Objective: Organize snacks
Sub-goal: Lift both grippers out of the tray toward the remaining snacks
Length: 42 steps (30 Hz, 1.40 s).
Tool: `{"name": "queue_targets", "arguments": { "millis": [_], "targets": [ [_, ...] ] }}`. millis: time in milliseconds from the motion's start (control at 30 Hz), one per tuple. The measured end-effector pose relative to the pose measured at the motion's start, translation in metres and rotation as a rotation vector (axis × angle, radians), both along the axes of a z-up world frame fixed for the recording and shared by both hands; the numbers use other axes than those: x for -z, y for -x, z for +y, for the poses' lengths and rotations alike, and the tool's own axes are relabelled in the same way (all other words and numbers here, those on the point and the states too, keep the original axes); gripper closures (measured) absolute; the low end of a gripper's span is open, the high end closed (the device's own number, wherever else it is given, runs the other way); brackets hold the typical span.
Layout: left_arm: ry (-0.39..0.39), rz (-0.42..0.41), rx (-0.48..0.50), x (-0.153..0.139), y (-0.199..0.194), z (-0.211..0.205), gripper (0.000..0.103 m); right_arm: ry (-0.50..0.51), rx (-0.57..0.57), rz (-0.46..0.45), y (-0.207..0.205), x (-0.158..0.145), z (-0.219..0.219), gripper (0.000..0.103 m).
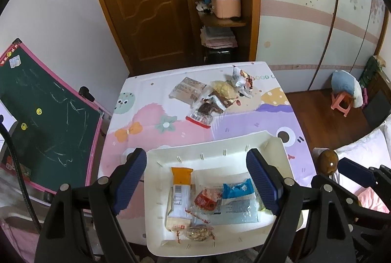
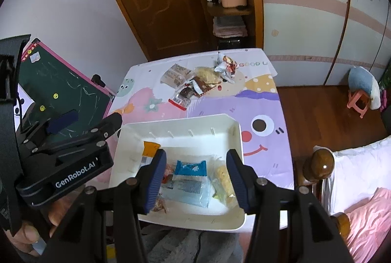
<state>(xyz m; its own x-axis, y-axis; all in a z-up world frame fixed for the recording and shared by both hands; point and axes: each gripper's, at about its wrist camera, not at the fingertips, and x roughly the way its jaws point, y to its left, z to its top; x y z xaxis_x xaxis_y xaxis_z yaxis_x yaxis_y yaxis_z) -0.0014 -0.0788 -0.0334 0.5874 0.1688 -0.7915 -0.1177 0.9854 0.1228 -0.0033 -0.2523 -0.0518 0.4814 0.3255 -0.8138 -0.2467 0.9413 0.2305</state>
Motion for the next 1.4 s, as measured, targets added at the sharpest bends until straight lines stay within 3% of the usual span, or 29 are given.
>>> {"name": "queue_targets", "arguments": {
  "millis": [867,1400],
  "targets": [
    [-0.009,-0.104,0.005,-0.022,-0.03,0.006,0.017,-0.046,0.055,-0.057,-0.026,-0.007,-0.003,0.051],
    [-0.013,-0.203,0.033,-0.052,-0.083,0.025,0.015,-0.045,0.177,-0.096,-0.08,-0.016,-0.018,0.052]
  ]
}}
